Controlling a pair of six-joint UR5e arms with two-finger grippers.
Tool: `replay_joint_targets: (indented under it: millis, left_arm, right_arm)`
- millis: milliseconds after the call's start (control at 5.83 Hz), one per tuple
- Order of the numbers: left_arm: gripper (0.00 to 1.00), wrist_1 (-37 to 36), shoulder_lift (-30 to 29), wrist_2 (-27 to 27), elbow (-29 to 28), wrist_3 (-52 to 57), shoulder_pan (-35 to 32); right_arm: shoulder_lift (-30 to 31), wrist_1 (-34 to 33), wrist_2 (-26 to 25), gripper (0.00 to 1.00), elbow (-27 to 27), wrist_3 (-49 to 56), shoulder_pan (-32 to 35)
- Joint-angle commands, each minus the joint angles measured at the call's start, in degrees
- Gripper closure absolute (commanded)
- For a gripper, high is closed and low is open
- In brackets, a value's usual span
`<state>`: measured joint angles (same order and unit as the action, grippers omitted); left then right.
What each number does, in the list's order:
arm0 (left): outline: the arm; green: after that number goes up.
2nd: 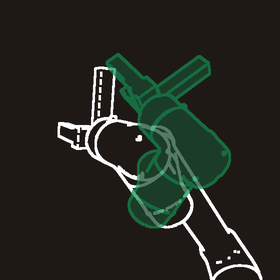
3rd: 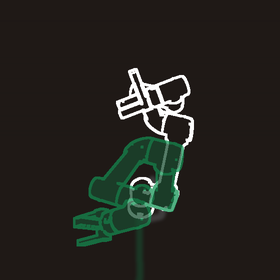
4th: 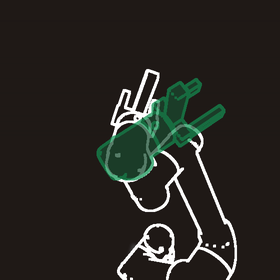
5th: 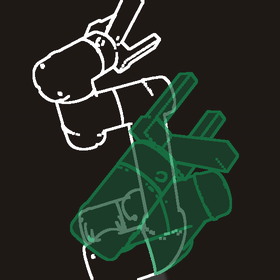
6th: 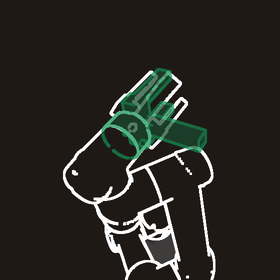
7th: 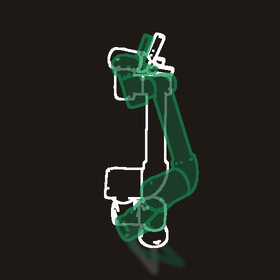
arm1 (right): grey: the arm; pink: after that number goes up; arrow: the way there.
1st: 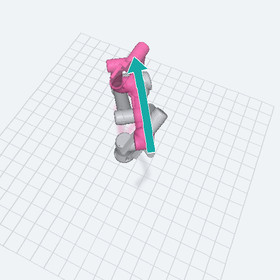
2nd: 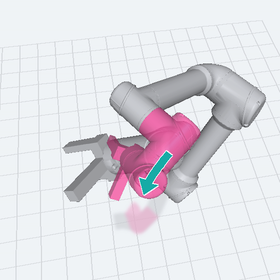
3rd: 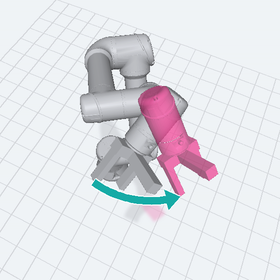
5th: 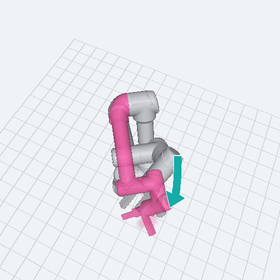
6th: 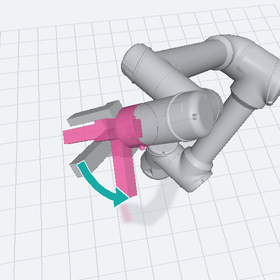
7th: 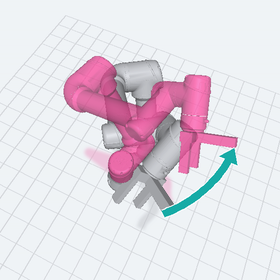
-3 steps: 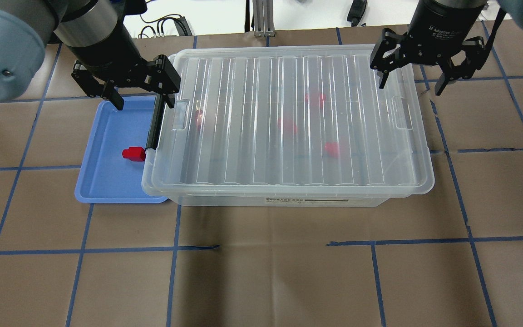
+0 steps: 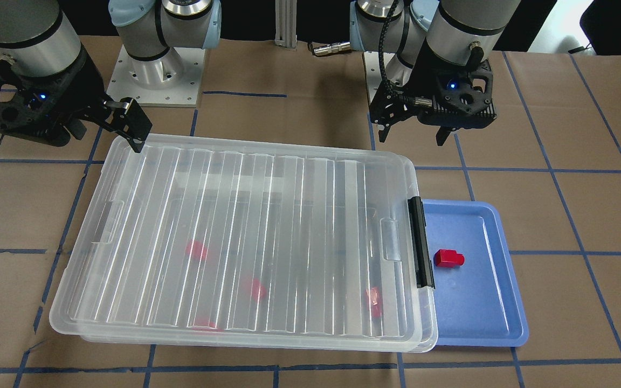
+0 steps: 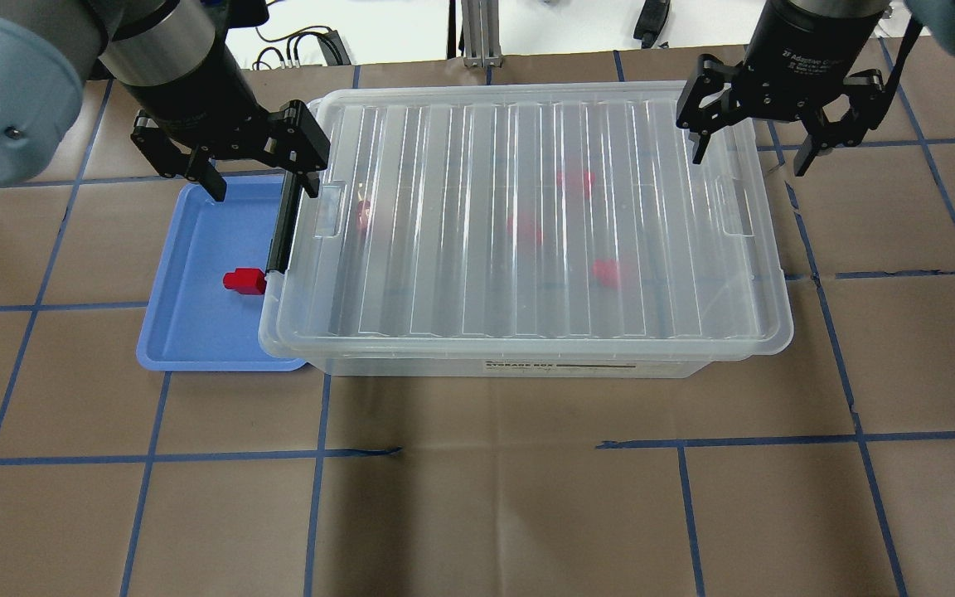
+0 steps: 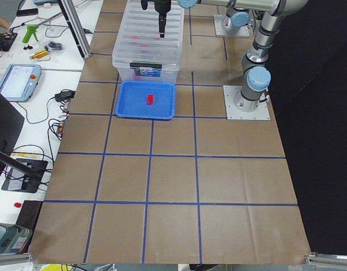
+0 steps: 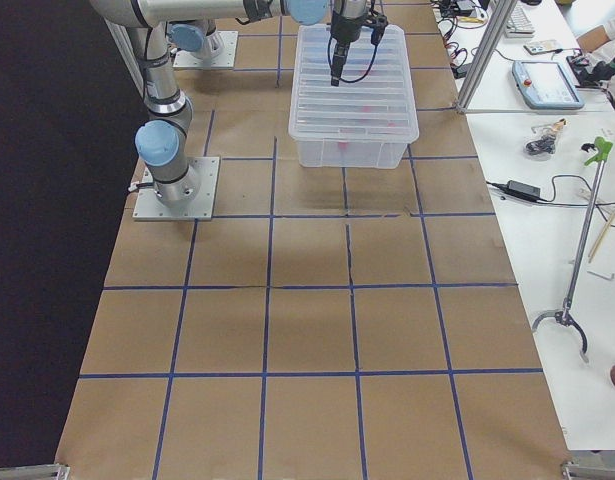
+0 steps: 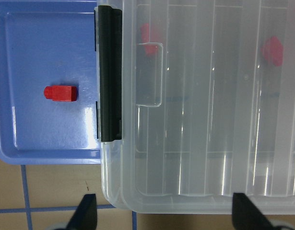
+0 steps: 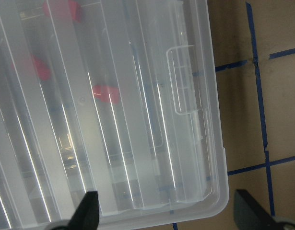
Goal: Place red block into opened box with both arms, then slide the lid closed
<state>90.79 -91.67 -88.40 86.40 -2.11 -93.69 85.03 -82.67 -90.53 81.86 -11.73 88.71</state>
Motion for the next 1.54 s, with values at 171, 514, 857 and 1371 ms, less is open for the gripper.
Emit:
replay_joint_targets:
  millis: [171, 514, 857, 1371]
  left_arm:
    - [0.02, 0.00, 0.00, -0.02, 0.00, 0.00, 0.00]
    - [0.02, 0.00, -0.09, 0.07, 0.00, 0.00, -0.09]
    - [0.02, 0.00, -0.18, 0.07, 0.00, 0.00, -0.09]
    - [0.02, 0.00, -0.18, 0.07, 0.00, 0.00, -0.09]
  right_arm:
    - [-1.18, -3.18, -0.52, 0.00, 6.25, 7.13, -5.53]
    - [-1.27, -11.43, -0.35, 0.00, 13.03, 15.58, -10.83]
    - [-1.27, -14.26, -0.08, 0.00, 17.34, 15.51, -10.84]
    - [-1.62, -22.60, -0.78, 0.00, 21.40, 19.98, -10.84]
